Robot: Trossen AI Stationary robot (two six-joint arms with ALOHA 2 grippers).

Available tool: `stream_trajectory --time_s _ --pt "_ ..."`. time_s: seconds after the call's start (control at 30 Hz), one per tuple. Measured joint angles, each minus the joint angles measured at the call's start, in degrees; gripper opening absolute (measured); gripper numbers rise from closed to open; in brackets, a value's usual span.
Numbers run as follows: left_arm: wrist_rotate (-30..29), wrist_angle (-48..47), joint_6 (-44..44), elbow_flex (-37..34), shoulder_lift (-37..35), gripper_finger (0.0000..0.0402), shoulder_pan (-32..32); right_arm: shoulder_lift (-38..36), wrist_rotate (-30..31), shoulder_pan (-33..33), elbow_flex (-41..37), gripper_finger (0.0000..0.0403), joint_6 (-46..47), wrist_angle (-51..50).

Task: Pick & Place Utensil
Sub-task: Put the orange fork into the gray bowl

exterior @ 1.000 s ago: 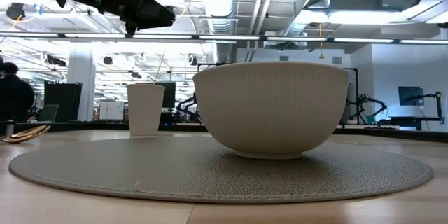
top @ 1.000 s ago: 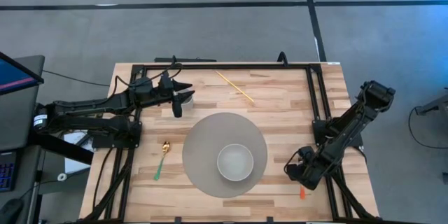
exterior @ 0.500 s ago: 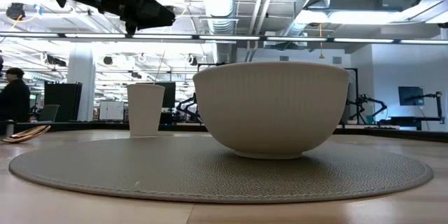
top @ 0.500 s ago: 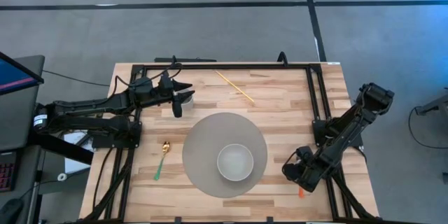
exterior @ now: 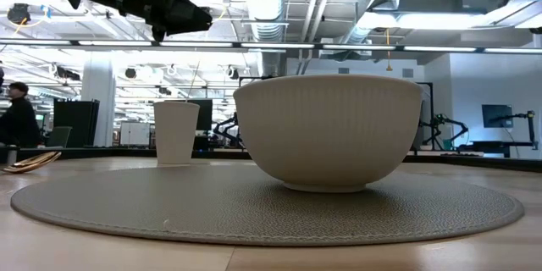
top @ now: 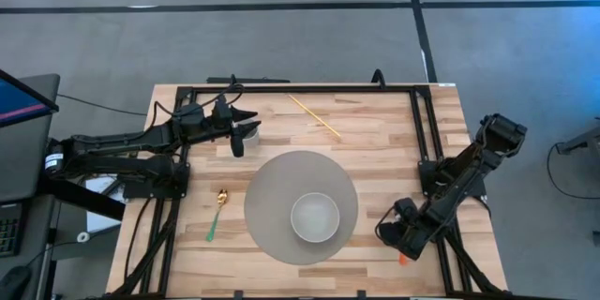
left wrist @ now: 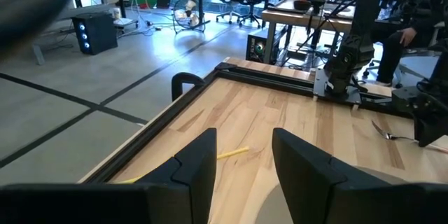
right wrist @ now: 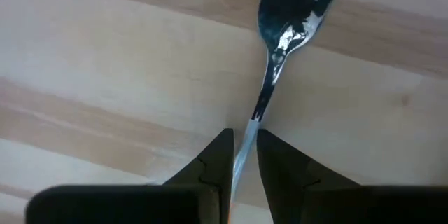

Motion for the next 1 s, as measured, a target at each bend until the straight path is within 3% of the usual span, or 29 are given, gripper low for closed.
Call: stream_trajectory --time_s 0.17,0.57,0.73,0.9,1.0 --pt "0.00 0.44 -0.02 0.00 0.00 0.0140 -0.02 -0.21 1.35 -0.37 -0.03 0.0011 -5.95 -0.10" --pt "-0.02 1.42 -0.02 0.00 -0.02 0.0140 0.00 -3.91 7.44 -6.09 4.52 0.0008 -20.47 -6.27" --pt "-0.02 2.61 -0.01 0.01 -0.02 0.0140 -0.01 -6.95 7.93 -13.21 10.45 0.0011 -31.94 -12.56" --pt "0.00 3.81 -0.02 0.02 0.00 0.0140 -0.02 -8.16 8.39 -23.61 15.98 0.0005 -54.09 -12.13" --pt "-0.01 4.24 -0.02 0.02 -0.01 0.0140 -0.01 -8.17 3.32 -30.87 18.10 0.0009 -64.49 -7.73"
